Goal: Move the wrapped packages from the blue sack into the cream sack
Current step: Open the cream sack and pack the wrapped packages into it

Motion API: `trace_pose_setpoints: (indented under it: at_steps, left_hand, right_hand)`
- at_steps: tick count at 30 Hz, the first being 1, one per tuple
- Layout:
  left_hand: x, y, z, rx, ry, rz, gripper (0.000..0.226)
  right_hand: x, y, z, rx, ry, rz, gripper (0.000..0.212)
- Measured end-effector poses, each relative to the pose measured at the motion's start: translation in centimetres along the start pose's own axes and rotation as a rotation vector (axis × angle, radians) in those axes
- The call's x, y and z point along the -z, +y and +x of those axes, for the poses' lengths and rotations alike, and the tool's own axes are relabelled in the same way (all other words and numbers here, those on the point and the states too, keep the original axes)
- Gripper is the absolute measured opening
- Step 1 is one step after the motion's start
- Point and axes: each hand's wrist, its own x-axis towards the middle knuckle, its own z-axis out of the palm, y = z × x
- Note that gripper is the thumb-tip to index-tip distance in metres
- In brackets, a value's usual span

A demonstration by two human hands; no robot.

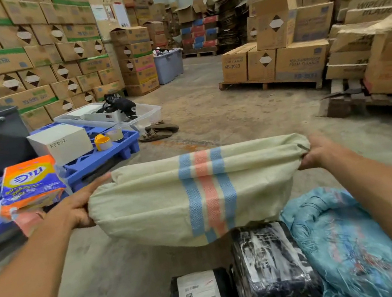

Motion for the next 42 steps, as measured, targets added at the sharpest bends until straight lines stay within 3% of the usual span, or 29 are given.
trace_pose_setpoints:
  at_steps: [2, 4, 6, 8, 10, 11, 14, 16, 18, 21, 23, 25, 27, 28, 31, 33, 34, 37, 38, 40, 42]
  left_hand:
    - [0.0, 0.5, 0.8, 0.022, 0.161, 0.226, 0.049]
    - [0.0, 1.1, 1.8, -0.025, 0.422, 0.629, 0.042]
    - [0.0, 1.7, 2.7, -0.202, 0.673, 1.036, 0.049]
    - [-0.2, 1.9, 3.4, -0.359, 0.780, 1.211, 0.069]
    - [-0.5, 1.8, 3.6, -0.438, 0.840, 1.243, 0.081]
    - [-0.6, 1.8, 3.6, -0.495, 0.880, 1.275, 0.074]
    - [-1.4, 1.6, 2.9, -0.710, 0.941, 1.345, 0.026]
    - [-2.1, 1.6, 2.7, -0.790, 0.916, 1.329, 0.008]
    - [-3.2, 1.9, 2.7, -0.780, 0.867, 1.225, 0.007]
    - [-5.4, 3.1, 2.6, -0.590, 0.679, 0.772, 0.027]
    - [-7.2, 3.9, 2.0, -0.396, 0.487, 0.525, 0.027]
    - [-8.6, 4.3, 1.5, -0.231, 0.251, 0.235, 0.014]
    - [-9.1, 4.3, 0.9, -0.152, 0.134, -0.024, 0.029]
    - [-8.6, 4.3, 1.1, -0.130, 0.125, -0.093, 0.032]
    - [-4.6, 4.7, 1.0, -0.115, 0.252, -0.137, 0.021]
    - [-1.5, 4.5, 1.0, -0.128, 0.340, -0.232, 0.010]
    - [-0.4, 4.9, 1.2, -0.016, 0.321, -0.270, 0.020]
    - [1.2, 3.8, 0.9, -0.121, 0.194, -0.312, 0.008]
    - [1.1, 3.7, 1.0, -0.099, 0.134, -0.296, 0.014]
    - [0.4, 4.0, 0.8, -0.105, 0.122, -0.080, 0.035]
    - [0.6, 4.1, 1.6, -0.146, 0.236, 0.257, 0.054]
  right_hand:
    - [-0.4, 0.3, -0.1, 0.012, -0.068, -0.068, 0.043]
    - [-1.5, 0.2, -1.2, 0.074, -0.140, -0.315, 0.047]
    - [-2.4, 0.1, -1.5, 0.089, -0.191, -0.677, 0.082]
    - [-2.7, -0.3, -1.1, 0.157, -0.096, -0.908, 0.107]
    - [-2.8, -0.3, -0.8, 0.286, 0.087, -0.958, 0.092]
    - [-2.8, -0.2, -0.6, 0.361, 0.179, -0.999, 0.081]
    - [-2.0, 0.1, 0.0, 0.558, 0.417, -1.409, 0.047]
    - [-1.9, 0.9, 0.4, 0.652, 0.630, -1.545, 0.045]
    - [-2.6, 1.8, -0.3, 0.696, 0.775, -1.479, 0.039]
    - [-3.8, 2.0, 0.1, 0.594, 0.826, -1.148, 0.028]
    - [-3.9, 0.9, 1.7, 0.389, 0.709, -0.734, 0.023]
    - [-4.5, 0.4, 1.5, 0.160, 0.533, -0.227, 0.015]
    - [-4.8, 0.6, 0.0, 0.062, 0.449, 0.132, 0.016]
    - [-4.8, 0.7, -0.5, 0.042, 0.419, 0.197, 0.019]
    - [-2.6, -0.1, -0.6, -0.028, 0.326, 0.211, 0.003]
    - [-0.5, -0.7, -0.3, -0.066, 0.195, 0.055, 0.020]
    - [0.2, -0.9, -0.2, -0.088, 0.111, 0.015, 0.021]
    - [-0.2, -0.2, -0.6, -0.086, -0.045, 0.033, 0.032]
    - [-0.5, 0.3, -0.8, -0.049, -0.079, 0.018, 0.040]
    - [-1.0, 0.9, -1.1, 0.019, -0.143, -0.010, 0.051]
    - [-1.7, 1.1, -2.0, 0.084, -0.207, -0.152, 0.058]
